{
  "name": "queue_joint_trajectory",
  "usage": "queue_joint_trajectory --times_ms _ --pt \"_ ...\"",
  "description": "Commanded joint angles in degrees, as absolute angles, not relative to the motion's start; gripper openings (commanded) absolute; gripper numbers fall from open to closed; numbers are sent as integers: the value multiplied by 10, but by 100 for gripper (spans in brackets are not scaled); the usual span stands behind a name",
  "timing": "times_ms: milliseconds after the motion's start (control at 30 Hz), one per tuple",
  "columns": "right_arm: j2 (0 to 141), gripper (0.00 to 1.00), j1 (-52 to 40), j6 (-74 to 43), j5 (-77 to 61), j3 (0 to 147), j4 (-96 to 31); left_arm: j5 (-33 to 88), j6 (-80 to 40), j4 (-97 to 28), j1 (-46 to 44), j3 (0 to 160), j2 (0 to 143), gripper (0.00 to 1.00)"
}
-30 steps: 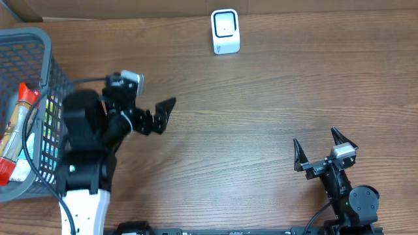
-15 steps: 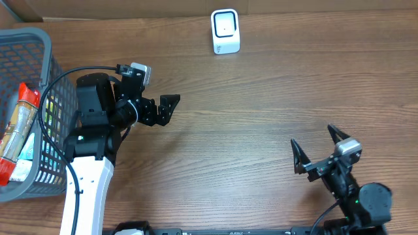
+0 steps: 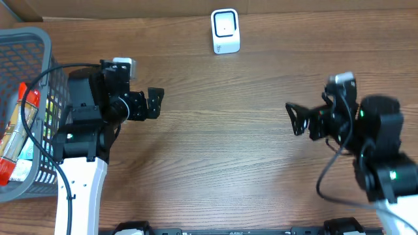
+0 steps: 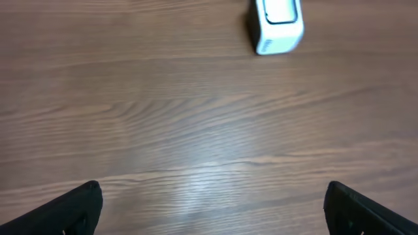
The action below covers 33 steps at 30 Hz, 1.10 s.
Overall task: Scan the item barcode
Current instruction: 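Raise the left gripper and reach toward the grey basket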
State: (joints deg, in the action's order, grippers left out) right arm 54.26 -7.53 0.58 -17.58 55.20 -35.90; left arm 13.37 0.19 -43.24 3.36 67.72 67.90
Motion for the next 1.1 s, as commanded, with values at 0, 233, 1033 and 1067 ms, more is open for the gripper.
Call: queue_joint_trajectory --times_ms 0,233,1033,1067 --pt "594 100 -74 1 -192 583 -355 89 -27 -444 32 718 676 100" --pt "641 100 -74 -15 -327 583 -304 54 -13 -513 61 836 676 99" --pt "653 100 -74 3 -294 582 -322 60 45 -465 465 950 903 100" --pt "653 100 -74 3 -294 582 -322 62 56 -465 466 950 917 100"
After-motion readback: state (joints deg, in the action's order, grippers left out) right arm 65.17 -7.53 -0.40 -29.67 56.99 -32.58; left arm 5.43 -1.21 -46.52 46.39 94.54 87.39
